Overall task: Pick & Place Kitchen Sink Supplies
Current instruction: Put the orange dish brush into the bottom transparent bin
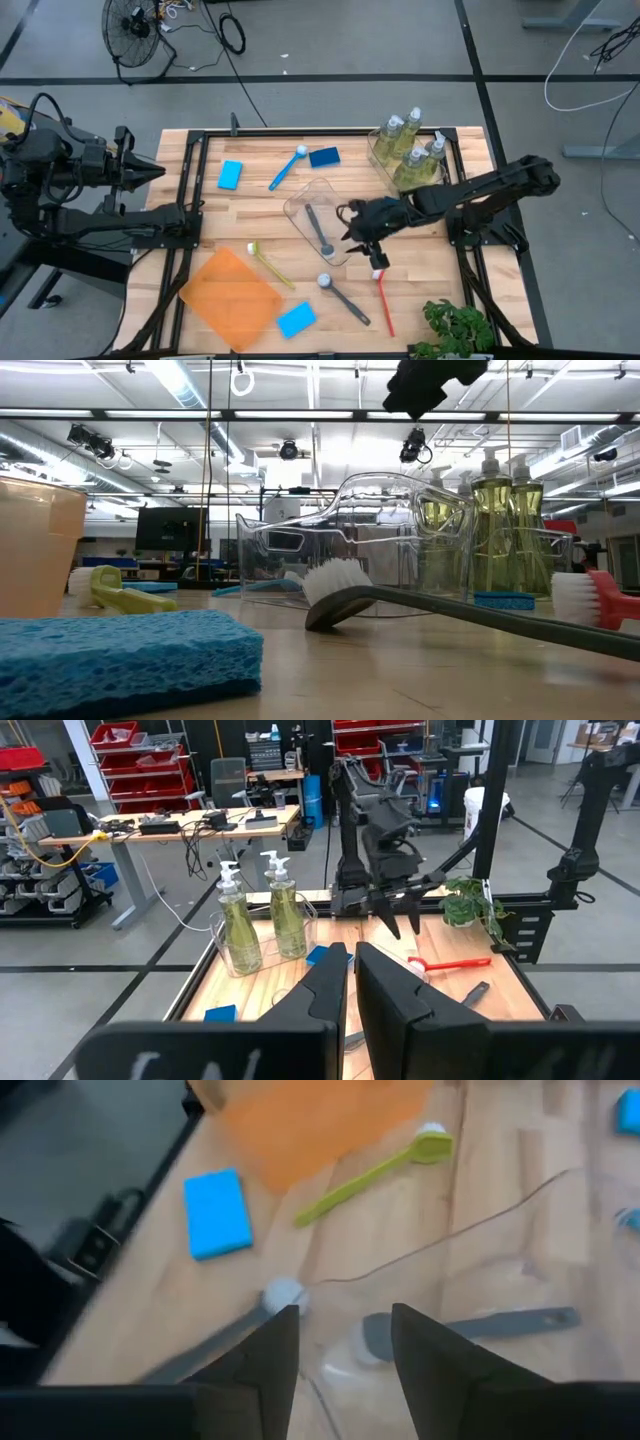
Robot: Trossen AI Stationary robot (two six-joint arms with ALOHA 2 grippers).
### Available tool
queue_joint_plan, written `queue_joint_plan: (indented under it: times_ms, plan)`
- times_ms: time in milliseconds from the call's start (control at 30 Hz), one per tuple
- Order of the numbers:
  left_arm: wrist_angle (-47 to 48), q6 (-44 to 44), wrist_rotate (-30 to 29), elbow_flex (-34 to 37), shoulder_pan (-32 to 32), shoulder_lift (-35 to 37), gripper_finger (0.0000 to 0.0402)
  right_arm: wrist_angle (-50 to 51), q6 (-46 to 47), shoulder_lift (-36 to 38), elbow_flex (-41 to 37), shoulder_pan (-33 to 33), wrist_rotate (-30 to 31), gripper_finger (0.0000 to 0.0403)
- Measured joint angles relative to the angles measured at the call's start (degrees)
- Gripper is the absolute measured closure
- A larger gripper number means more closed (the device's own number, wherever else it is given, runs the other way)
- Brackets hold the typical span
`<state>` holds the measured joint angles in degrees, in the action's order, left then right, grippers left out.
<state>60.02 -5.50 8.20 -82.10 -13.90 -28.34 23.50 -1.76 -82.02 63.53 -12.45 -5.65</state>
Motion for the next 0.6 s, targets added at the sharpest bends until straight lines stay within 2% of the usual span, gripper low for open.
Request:
queue_joint_plan:
  times_ms: [167,367,600]
  plan:
    - [0.0,0.0,0.0,0.0,0.0,0.0,0.0374,0.9,-4.8,0.0,0.0,-4.2,5.3,0.0243]
    - [0.0,0.0,0.0,0.0,0.0,0.0,0.0374,4.2,-9.1,0.0,0.0,-8.7,1.7,0.0243]
    - [0.0,0.0,0.0,0.0,0.0,0.0,0.0374,10.8,-27.6,-0.3,0.0,-13.2,-2.8,0.0243]
